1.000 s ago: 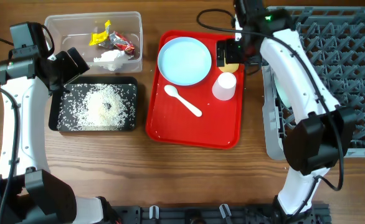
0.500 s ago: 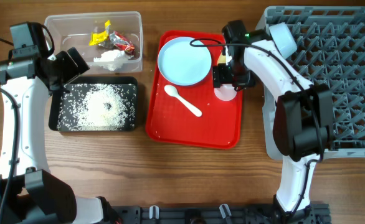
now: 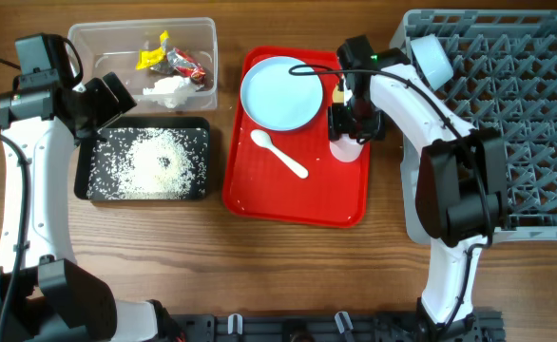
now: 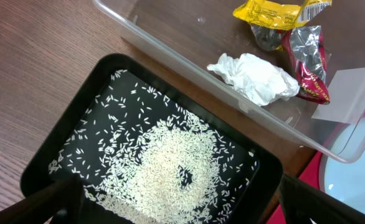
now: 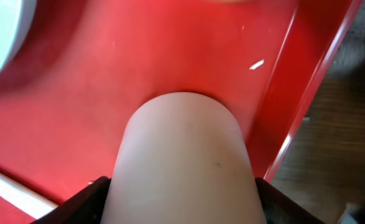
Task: Sort waste into correct bins and load items into the dishwasher rack
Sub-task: 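Move the right gripper to the white cup and grasp it, then carry the white cup to the rack and lay it down with the right gripper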
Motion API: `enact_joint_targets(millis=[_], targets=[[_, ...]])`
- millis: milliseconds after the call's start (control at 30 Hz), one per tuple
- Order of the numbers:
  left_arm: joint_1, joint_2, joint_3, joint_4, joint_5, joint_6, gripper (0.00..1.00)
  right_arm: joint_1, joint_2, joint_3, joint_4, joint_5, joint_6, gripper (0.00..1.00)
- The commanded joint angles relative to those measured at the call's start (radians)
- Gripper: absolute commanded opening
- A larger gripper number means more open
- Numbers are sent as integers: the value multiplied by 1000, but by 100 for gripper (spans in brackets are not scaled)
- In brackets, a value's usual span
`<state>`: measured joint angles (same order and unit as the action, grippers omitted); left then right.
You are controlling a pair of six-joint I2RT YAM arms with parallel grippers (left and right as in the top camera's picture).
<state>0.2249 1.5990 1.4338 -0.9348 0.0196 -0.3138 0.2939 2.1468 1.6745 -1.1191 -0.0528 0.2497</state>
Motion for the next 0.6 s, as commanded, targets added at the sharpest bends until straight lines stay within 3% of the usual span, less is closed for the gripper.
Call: enact_joint_targets(millis=[0, 133, 567], targets=[[4, 0, 6, 3, -6, -9, 100, 0, -50, 17, -71, -2, 12, 44], [4, 0, 6, 3, -6, -9, 100, 0, -178, 17, -93, -31, 12, 44], [4, 0, 6, 3, -6, -9, 100, 27, -164, 5, -158, -84, -41, 43]])
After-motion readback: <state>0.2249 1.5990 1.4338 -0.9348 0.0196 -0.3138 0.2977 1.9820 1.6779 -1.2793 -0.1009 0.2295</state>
